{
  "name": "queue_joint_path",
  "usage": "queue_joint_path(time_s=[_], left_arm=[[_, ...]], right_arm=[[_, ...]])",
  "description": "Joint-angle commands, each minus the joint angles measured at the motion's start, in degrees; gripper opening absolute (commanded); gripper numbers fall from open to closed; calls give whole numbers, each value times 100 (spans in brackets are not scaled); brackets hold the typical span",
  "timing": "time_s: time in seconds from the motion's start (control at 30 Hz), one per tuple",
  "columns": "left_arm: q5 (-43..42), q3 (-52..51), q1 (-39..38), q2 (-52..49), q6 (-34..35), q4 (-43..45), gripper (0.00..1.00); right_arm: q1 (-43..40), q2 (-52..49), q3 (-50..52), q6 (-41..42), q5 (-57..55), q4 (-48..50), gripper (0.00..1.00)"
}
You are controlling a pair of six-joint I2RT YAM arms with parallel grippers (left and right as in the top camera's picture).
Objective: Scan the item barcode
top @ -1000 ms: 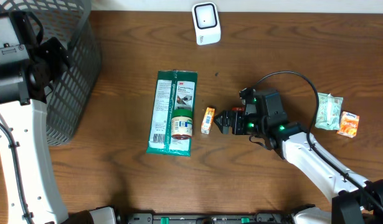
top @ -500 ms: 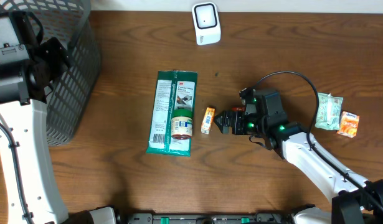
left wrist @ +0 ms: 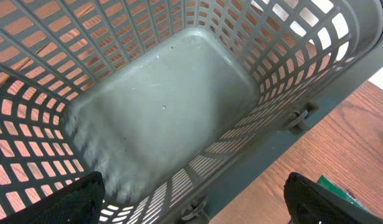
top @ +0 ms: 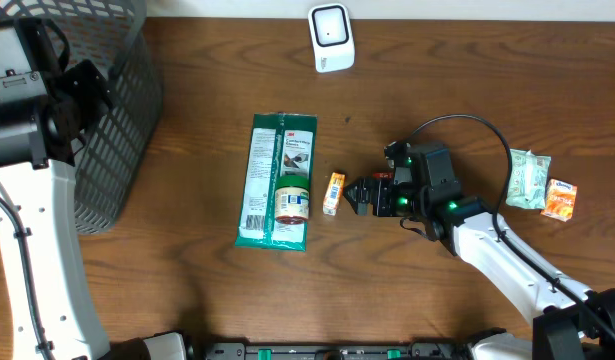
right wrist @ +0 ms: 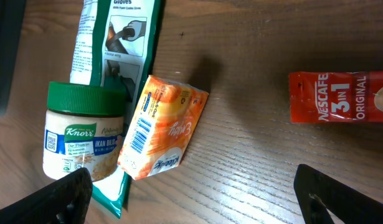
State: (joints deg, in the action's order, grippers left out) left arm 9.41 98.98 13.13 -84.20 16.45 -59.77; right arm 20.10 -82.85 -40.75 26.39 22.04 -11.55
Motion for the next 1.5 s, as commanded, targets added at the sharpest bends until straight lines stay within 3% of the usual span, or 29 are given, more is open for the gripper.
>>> queue_joint_path(time_s=[0.0,1.47], left_arm=[[72,35,31,7,-55,-2,92],[72,35,31,7,-55,-4,92]], right_arm=[[-28,92,26,-31,-39,-7,99],[-28,87,26,-31,-122,46,99]])
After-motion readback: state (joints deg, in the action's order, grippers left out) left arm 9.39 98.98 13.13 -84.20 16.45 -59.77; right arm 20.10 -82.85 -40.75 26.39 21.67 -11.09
